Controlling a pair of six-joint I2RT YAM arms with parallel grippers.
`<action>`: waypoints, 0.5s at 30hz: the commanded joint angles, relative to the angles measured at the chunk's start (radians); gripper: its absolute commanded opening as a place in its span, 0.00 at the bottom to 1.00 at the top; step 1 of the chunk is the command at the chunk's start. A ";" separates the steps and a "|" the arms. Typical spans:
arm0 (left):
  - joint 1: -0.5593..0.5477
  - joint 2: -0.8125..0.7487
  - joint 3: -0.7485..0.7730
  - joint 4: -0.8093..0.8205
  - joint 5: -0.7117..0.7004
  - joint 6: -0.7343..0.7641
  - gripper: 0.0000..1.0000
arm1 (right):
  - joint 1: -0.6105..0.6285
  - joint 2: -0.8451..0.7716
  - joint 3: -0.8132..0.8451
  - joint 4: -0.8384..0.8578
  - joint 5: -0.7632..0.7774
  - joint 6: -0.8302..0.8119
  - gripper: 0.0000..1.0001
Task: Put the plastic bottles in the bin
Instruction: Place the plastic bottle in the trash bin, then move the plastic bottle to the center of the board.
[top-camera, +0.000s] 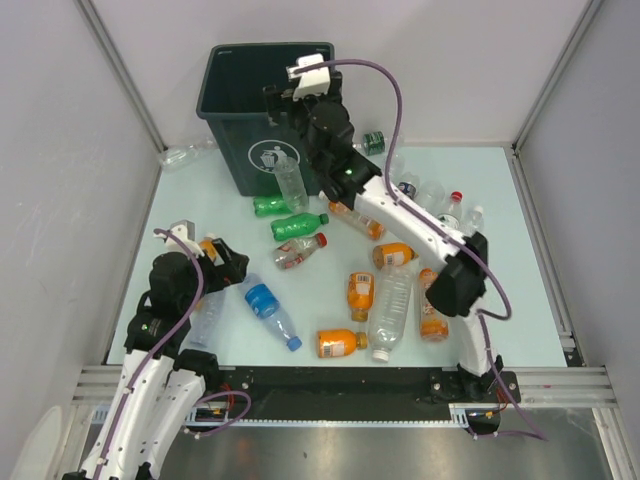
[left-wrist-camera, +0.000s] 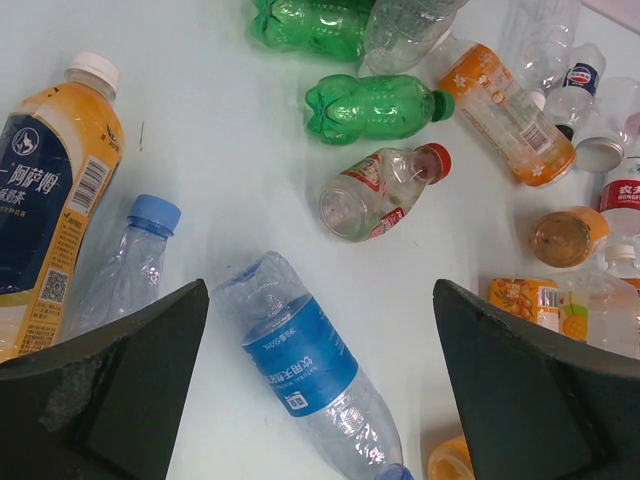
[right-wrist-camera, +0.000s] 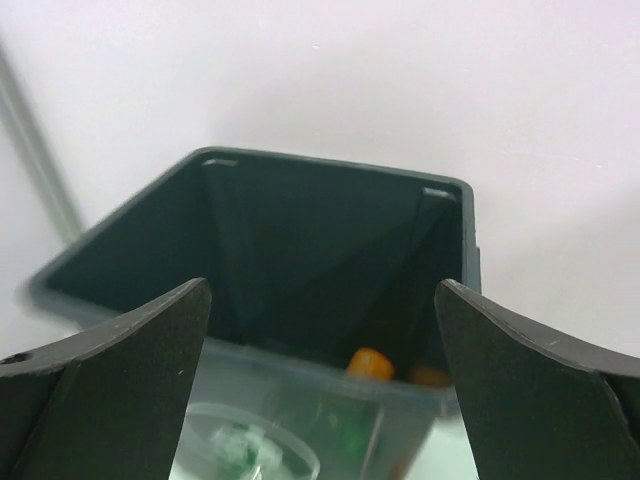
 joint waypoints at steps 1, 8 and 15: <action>-0.006 0.010 0.035 -0.004 -0.014 0.017 1.00 | 0.063 -0.261 -0.171 -0.173 0.107 0.048 1.00; -0.006 0.012 0.024 0.016 0.004 0.025 1.00 | 0.077 -0.653 -0.592 -0.442 0.053 0.369 1.00; -0.006 0.125 0.033 -0.043 0.010 -0.102 1.00 | 0.087 -0.860 -0.808 -0.713 0.047 0.552 1.00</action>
